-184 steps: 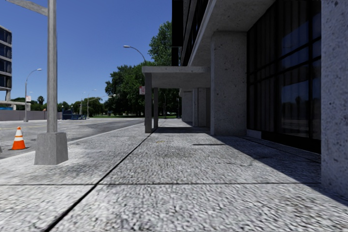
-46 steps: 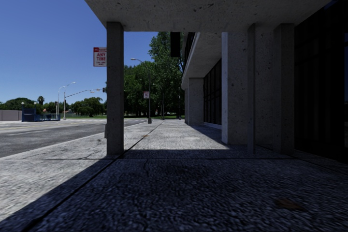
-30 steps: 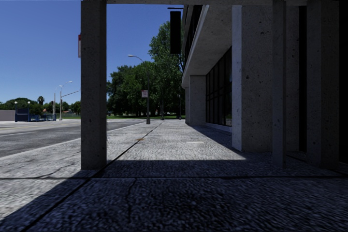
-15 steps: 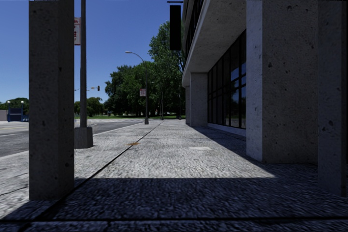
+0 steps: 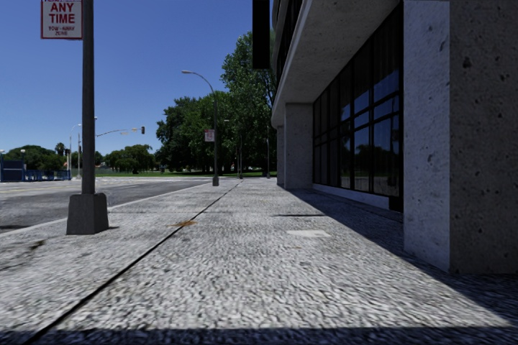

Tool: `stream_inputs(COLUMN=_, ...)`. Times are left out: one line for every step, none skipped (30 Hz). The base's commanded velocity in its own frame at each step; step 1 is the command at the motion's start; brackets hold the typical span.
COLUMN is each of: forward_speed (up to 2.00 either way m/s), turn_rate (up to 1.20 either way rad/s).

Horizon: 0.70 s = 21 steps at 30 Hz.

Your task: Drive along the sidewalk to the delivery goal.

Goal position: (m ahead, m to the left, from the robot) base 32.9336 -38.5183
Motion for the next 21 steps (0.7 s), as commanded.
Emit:
stream_inputs(forward_speed=1.94, turn_rate=0.00)
stream_inputs(forward_speed=1.94, turn_rate=0.00)
stream_inputs(forward_speed=1.94, turn_rate=0.00)
stream_inputs(forward_speed=1.94, turn_rate=0.00)
stream_inputs(forward_speed=1.94, turn_rate=0.00)
stream_inputs(forward_speed=1.94, turn_rate=0.00)
stream_inputs(forward_speed=1.94, turn_rate=0.00)
stream_inputs(forward_speed=1.94, turn_rate=0.00)
stream_inputs(forward_speed=1.94, turn_rate=0.00)
stream_inputs(forward_speed=1.94, turn_rate=0.00)
stream_inputs(forward_speed=1.94, turn_rate=0.00)
stream_inputs(forward_speed=1.94, turn_rate=0.00)
stream_inputs(forward_speed=1.94, turn_rate=0.00)
stream_inputs(forward_speed=1.94, turn_rate=0.00)
stream_inputs(forward_speed=1.94, turn_rate=0.00)
stream_inputs(forward_speed=1.94, turn_rate=0.00)
stream_inputs(forward_speed=1.94, turn_rate=0.00)
stream_inputs(forward_speed=1.94, turn_rate=0.00)
stream_inputs(forward_speed=1.94, turn_rate=0.00)
stream_inputs(forward_speed=1.94, turn_rate=0.00)
stream_inputs(forward_speed=1.94, turn_rate=0.00)
